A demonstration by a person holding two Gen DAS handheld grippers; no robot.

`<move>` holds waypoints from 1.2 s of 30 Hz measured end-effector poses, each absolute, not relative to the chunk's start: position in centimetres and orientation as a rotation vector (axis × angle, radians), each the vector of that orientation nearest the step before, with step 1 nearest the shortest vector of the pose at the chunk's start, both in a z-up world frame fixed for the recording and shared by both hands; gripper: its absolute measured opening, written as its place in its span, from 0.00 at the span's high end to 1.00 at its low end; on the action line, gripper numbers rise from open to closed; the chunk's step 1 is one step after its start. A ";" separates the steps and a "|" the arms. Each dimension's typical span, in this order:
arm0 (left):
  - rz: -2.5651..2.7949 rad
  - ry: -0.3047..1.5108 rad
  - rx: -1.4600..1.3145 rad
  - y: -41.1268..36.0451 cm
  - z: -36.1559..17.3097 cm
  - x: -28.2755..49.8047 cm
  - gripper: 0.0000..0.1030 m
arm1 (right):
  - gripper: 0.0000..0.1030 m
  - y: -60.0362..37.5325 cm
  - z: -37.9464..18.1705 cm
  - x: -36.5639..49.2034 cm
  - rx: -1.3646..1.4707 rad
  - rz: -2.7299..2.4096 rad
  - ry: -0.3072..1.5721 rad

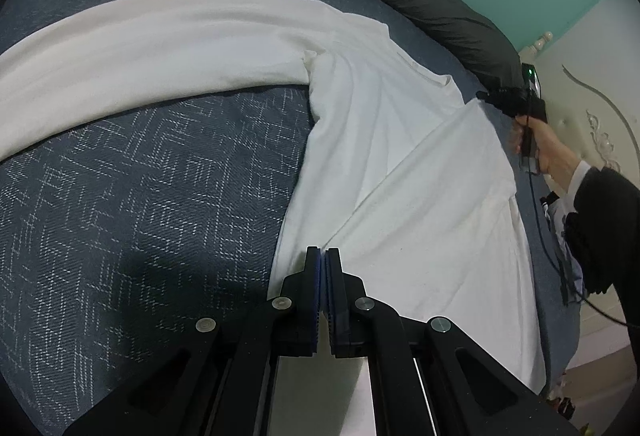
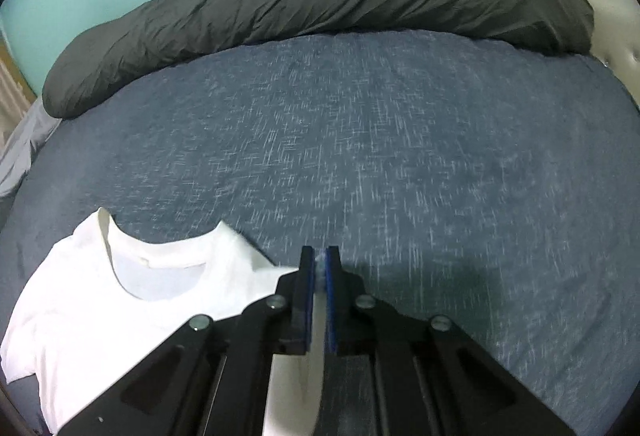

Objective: Fold clothes
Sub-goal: 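Hold the hem with the left gripper while the right gripper pinches then releases the shirt edge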

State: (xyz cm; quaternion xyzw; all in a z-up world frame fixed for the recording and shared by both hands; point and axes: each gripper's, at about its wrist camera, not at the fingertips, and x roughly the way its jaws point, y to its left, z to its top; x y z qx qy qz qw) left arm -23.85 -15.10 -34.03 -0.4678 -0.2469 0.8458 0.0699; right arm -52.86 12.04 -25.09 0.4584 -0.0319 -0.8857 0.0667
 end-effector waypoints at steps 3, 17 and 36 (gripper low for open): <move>2.540 -0.741 -1.422 -15.1 -34.3 -23.9 0.97 | 0.95 11.8 -26.6 -53.8 1.477 -2.617 -0.067; 2.515 -0.807 -1.436 -15.2 -34.5 -23.7 0.97 | 0.74 19.6 -24.9 -40.3 1.261 -2.593 -0.111; 2.544 -0.785 -1.423 -14.7 -33.5 -23.8 0.97 | 0.74 16.2 -30.3 -32.3 1.336 -2.515 0.012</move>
